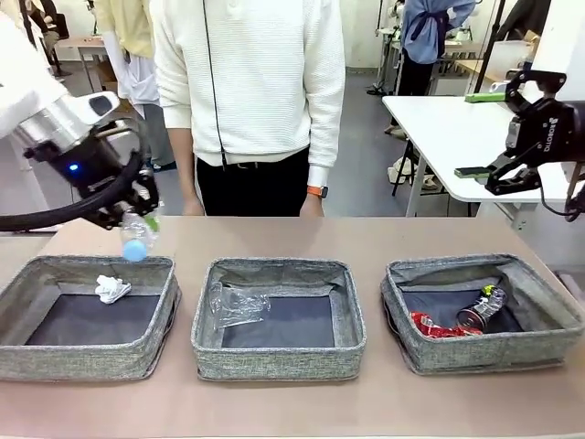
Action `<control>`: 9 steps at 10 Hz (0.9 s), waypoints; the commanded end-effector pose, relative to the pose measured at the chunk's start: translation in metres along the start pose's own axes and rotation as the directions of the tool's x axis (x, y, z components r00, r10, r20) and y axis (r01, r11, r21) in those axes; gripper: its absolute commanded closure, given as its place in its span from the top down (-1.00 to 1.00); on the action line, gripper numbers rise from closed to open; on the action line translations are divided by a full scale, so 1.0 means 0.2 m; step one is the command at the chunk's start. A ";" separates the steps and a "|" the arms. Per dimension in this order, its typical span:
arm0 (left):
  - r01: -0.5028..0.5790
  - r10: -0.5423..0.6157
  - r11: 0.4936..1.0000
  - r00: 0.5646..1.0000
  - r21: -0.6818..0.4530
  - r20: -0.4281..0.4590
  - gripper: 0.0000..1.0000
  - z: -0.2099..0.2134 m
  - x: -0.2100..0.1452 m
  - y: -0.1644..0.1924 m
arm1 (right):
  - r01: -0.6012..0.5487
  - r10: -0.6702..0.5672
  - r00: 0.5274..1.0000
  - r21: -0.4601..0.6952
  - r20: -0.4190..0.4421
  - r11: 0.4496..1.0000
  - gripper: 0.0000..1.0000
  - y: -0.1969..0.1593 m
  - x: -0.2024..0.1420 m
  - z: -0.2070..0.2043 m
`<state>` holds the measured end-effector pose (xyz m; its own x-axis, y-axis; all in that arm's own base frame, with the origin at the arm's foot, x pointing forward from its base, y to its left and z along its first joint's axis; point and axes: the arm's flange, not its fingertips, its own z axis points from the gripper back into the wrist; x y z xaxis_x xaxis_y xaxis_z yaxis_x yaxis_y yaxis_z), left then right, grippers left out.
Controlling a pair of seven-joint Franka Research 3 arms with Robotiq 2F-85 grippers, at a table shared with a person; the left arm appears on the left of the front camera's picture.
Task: Sort the waste into the appropriate baskets.
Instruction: Pick up the waste item pointed out by the person.
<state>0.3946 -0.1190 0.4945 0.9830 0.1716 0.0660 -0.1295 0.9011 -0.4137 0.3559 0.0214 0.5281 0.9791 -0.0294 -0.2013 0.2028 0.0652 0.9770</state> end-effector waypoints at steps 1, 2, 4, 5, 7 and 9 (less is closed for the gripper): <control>-0.052 0.052 0.999 0.999 -0.011 -0.014 -0.55 0.23 -0.04 -0.36 | 0.014 -0.014 1.000 0.024 0.006 1.000 1.00 0.02 -0.01 -0.01; -0.087 0.086 0.996 0.996 0.007 0.006 -0.55 0.44 -0.11 -0.63 | 0.014 -0.014 1.000 0.024 0.006 1.000 1.00 0.02 -0.01 -0.01; -0.048 0.051 0.996 0.998 0.074 -0.039 -0.55 0.66 -0.26 -1.04 | 0.014 -0.014 1.000 0.024 0.006 1.000 1.00 0.02 -0.01 -0.01; -0.003 0.008 0.996 0.999 0.087 -0.054 -0.55 0.71 -0.29 -1.17 | 0.014 -0.014 1.000 0.024 0.006 1.000 1.00 0.02 -0.01 -0.01; 0.063 -0.060 0.993 0.997 0.101 -0.039 -0.55 0.73 -0.37 -1.39 | 0.014 -0.014 1.000 0.024 0.006 1.000 1.00 0.02 -0.01 -0.01; 0.074 -0.077 0.988 0.997 0.134 0.019 -0.55 0.66 -0.43 -1.48 | 0.014 -0.014 1.000 0.024 0.006 1.000 1.00 0.02 -0.01 -0.01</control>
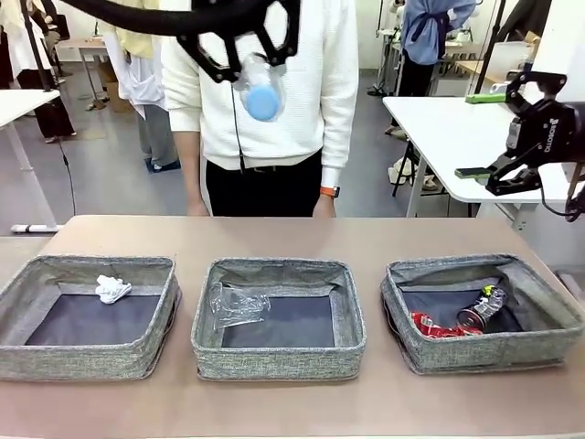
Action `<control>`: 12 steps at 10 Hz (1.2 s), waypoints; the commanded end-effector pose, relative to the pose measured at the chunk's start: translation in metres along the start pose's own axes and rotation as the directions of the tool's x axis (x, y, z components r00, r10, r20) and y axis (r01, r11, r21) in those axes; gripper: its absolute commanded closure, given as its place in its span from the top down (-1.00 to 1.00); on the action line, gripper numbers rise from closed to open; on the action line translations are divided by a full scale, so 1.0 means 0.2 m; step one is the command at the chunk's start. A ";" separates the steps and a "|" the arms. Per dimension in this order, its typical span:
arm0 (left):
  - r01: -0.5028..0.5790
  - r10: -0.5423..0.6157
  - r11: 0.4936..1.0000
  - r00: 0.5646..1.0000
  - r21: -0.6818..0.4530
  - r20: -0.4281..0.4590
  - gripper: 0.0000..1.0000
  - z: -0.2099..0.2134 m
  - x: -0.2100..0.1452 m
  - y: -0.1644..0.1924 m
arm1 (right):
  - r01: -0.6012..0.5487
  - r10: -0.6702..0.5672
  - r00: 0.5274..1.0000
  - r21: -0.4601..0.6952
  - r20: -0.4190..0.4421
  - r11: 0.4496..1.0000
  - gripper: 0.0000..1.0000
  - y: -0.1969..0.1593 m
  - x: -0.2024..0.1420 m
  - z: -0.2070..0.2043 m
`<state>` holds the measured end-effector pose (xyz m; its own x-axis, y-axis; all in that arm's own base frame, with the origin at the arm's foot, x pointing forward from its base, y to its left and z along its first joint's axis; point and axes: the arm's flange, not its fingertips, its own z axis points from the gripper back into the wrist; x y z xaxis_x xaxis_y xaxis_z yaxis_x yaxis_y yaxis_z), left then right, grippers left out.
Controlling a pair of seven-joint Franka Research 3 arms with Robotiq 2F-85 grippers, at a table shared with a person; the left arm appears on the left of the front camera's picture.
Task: Sort the waste into the appropriate baskets.
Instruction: Pick up the waste item pointed out by the person.
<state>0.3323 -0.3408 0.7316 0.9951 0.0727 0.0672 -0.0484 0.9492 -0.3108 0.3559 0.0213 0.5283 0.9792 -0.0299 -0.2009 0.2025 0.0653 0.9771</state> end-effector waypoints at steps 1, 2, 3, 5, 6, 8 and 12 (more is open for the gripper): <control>-0.023 0.021 0.999 0.999 0.050 0.041 -0.55 -0.03 -0.02 -0.05 | 0.014 -0.015 1.000 0.024 0.006 1.000 1.00 0.02 0.00 -0.01; -0.084 0.082 0.996 0.995 0.036 0.055 -0.55 -0.03 -0.01 -0.06 | 0.014 -0.015 1.000 0.024 0.006 1.000 1.00 0.02 0.00 -0.01; 0.008 -0.008 1.000 1.000 0.023 0.012 -0.55 -0.04 -0.01 -0.03 | 0.014 -0.015 1.000 0.024 0.006 1.000 1.00 0.02 0.00 -0.01; 0.008 -0.008 1.000 1.000 0.023 0.012 -0.55 -0.04 -0.01 -0.03 | 0.014 -0.015 1.000 0.024 0.006 1.000 1.00 0.02 0.00 -0.01; 0.008 -0.008 1.000 1.000 0.023 0.012 -0.55 -0.04 -0.01 -0.03 | 0.014 -0.015 1.000 0.024 0.006 1.000 1.00 0.02 0.00 -0.01; 0.008 -0.008 1.000 1.000 0.023 0.012 -0.55 -0.04 -0.01 -0.03 | 0.014 -0.015 1.000 0.024 0.006 1.000 1.00 0.02 0.00 -0.01; 0.008 -0.008 1.000 1.000 0.023 0.012 -0.55 -0.04 -0.01 -0.03 | 0.014 -0.015 1.000 0.024 0.006 1.000 1.00 0.02 0.00 -0.01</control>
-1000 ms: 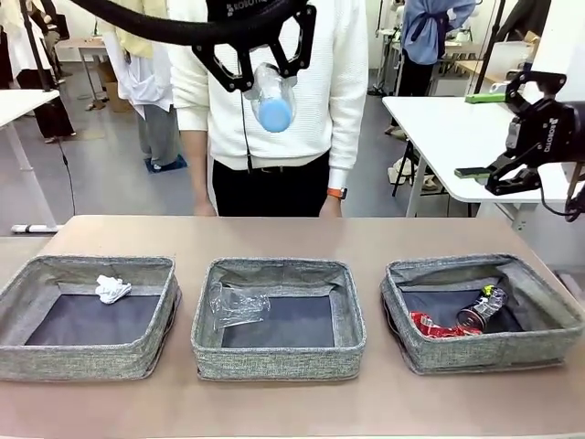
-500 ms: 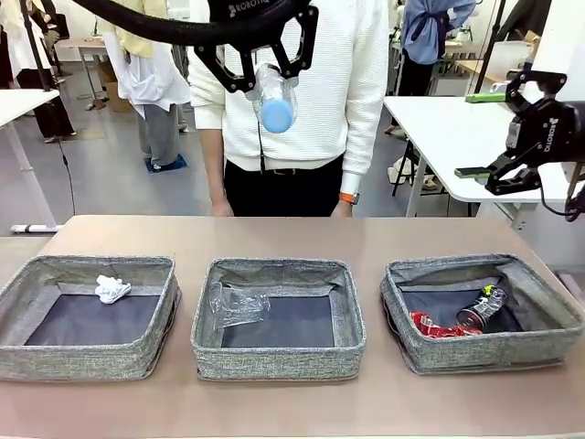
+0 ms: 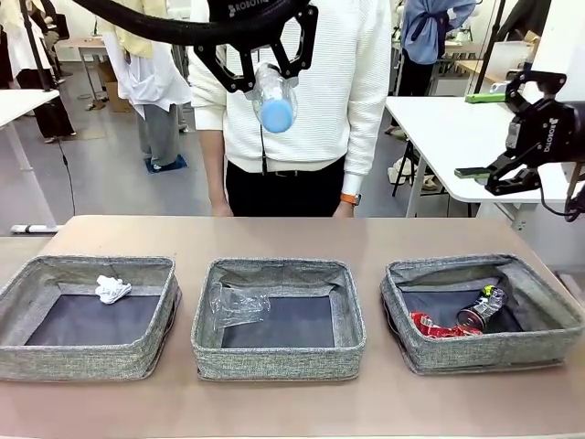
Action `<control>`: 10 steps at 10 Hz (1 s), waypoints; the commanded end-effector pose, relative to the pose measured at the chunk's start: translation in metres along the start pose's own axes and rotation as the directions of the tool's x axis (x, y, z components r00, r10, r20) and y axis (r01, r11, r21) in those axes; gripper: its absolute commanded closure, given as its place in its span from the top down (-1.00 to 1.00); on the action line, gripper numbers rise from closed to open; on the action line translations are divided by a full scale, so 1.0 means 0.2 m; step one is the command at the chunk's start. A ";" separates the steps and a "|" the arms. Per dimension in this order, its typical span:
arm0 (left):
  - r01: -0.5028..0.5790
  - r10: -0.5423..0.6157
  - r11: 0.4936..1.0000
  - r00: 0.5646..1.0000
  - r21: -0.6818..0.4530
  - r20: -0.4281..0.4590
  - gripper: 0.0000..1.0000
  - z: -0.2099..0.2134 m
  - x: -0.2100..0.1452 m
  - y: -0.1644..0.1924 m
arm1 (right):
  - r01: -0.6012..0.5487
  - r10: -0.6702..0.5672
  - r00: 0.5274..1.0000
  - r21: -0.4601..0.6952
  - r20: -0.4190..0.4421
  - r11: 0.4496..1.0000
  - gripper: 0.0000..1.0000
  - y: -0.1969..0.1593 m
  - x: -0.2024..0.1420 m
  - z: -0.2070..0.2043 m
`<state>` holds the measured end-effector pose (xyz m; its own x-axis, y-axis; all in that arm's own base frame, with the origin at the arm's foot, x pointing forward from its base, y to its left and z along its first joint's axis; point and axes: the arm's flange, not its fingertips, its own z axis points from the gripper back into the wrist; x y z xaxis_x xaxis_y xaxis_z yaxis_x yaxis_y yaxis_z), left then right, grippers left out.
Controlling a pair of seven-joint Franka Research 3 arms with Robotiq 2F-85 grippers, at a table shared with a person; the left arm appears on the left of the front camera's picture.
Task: Sort the waste into the appropriate baskets.
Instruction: Pick up the waste item pointed out by the person, then place the picked waste into the Fabric basket indicated by the person.
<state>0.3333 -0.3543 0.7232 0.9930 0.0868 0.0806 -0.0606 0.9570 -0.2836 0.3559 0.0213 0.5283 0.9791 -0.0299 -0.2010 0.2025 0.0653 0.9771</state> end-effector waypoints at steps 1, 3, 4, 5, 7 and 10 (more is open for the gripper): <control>0.017 -0.017 1.000 1.000 -0.007 -0.004 -0.55 0.02 0.00 0.02 | 0.014 -0.014 1.000 0.024 0.006 1.000 1.00 0.02 0.00 -0.01; 0.017 -0.017 1.000 1.000 -0.007 -0.004 -0.55 0.02 0.00 0.02 | 0.014 -0.014 1.000 0.024 0.006 1.000 1.00 0.02 0.00 -0.01; 0.017 -0.017 1.000 1.000 -0.007 -0.004 -0.55 0.02 0.00 0.02 | 0.014 -0.014 1.000 0.024 0.006 1.000 1.00 0.02 0.00 -0.01; 0.017 -0.017 1.000 1.000 -0.007 -0.004 -0.55 0.02 0.00 0.02 | 0.014 -0.014 1.000 0.024 0.006 1.000 1.00 0.02 0.00 -0.01; 0.017 -0.017 1.000 1.000 -0.007 -0.004 -0.55 0.02 0.00 0.02 | 0.014 -0.014 1.000 0.024 0.006 1.000 1.00 0.02 0.00 -0.01; 0.017 -0.017 1.000 1.000 -0.007 -0.004 -0.55 0.02 0.00 0.02 | 0.014 -0.014 1.000 0.024 0.006 1.000 1.00 0.02 0.00 -0.01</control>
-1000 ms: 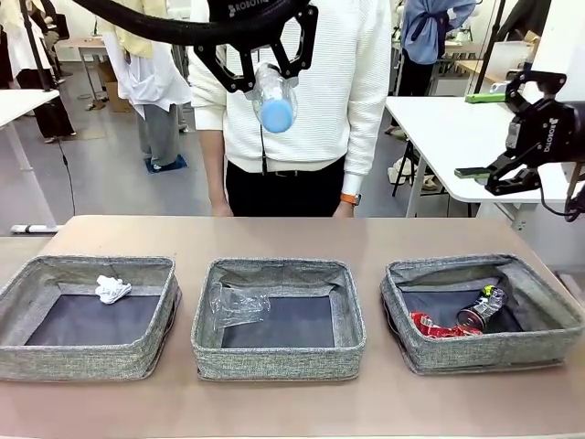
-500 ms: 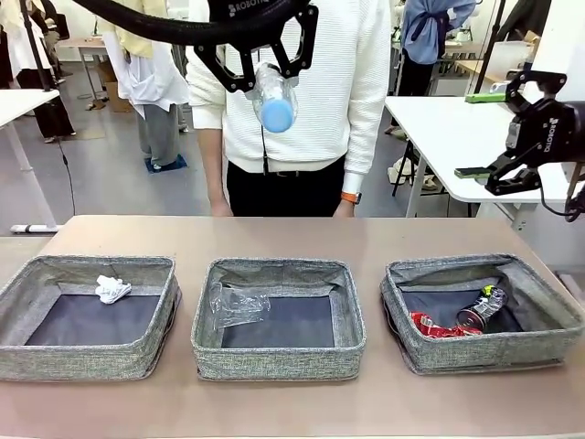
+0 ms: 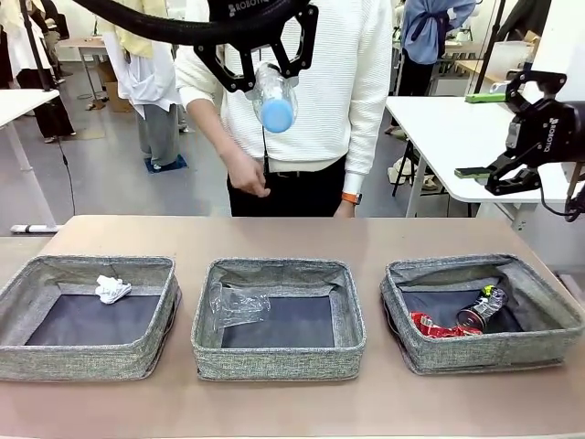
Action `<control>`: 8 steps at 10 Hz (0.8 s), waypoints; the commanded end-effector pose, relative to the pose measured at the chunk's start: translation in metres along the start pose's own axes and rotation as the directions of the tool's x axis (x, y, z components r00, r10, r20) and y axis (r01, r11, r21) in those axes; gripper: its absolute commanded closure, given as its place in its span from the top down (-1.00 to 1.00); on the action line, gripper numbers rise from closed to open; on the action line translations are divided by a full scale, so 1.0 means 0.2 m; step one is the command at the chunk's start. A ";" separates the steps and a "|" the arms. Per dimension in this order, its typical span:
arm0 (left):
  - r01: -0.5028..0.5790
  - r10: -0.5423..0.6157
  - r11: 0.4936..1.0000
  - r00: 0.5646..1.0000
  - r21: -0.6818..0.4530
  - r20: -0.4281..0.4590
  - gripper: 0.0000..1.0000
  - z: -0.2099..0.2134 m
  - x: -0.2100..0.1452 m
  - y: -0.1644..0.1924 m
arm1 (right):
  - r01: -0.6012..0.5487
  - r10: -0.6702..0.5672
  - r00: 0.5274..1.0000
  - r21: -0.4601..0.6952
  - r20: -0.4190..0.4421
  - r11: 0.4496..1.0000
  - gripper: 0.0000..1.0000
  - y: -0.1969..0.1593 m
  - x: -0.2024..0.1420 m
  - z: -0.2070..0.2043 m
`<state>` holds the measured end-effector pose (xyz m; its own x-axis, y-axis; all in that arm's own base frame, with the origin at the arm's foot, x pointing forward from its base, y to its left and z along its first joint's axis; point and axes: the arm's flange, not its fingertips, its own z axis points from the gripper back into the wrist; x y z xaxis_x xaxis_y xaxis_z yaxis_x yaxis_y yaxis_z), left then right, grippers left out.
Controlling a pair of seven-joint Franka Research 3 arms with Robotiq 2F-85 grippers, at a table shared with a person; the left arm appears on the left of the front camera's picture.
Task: Sort the waste into the appropriate baskets.
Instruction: Place the picked waste into the Fabric basket indicated by the person.
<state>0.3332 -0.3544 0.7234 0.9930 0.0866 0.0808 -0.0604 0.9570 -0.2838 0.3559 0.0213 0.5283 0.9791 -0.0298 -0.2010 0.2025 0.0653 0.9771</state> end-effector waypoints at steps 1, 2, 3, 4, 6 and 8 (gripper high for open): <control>0.017 -0.017 1.000 1.000 -0.007 -0.004 -0.55 0.02 0.00 0.02 | 0.014 -0.014 1.000 0.024 0.006 1.000 1.00 0.02 0.00 -0.01; 0.017 -0.017 1.000 1.000 -0.007 -0.004 -0.55 0.02 0.00 0.02 | 0.014 -0.014 1.000 0.024 0.006 1.000 1.00 0.02 0.00 -0.01; 0.017 -0.017 1.000 1.000 -0.007 -0.004 -0.55 0.02 0.00 0.02 | 0.014 -0.014 1.000 0.024 0.006 1.000 1.00 0.02 0.00 -0.01; 0.017 -0.017 1.000 1.000 -0.007 -0.004 -0.55 0.02 0.00 0.02 | 0.014 -0.014 1.000 0.024 0.006 1.000 1.00 0.02 0.00 -0.01; 0.017 -0.017 1.000 1.000 -0.007 -0.004 -0.55 0.02 0.00 0.02 | 0.014 -0.014 1.000 0.024 0.006 1.000 1.00 0.02 0.00 -0.01; 0.017 -0.017 1.000 1.000 -0.007 -0.004 -0.55 0.02 0.00 0.02 | 0.014 -0.014 1.000 0.024 0.006 1.000 1.00 0.02 0.00 -0.01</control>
<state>0.3332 -0.3544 0.7234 0.9930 0.0866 0.0808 -0.0603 0.9570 -0.2838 0.3559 0.0213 0.5283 0.9791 -0.0298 -0.2010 0.2025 0.0653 0.9771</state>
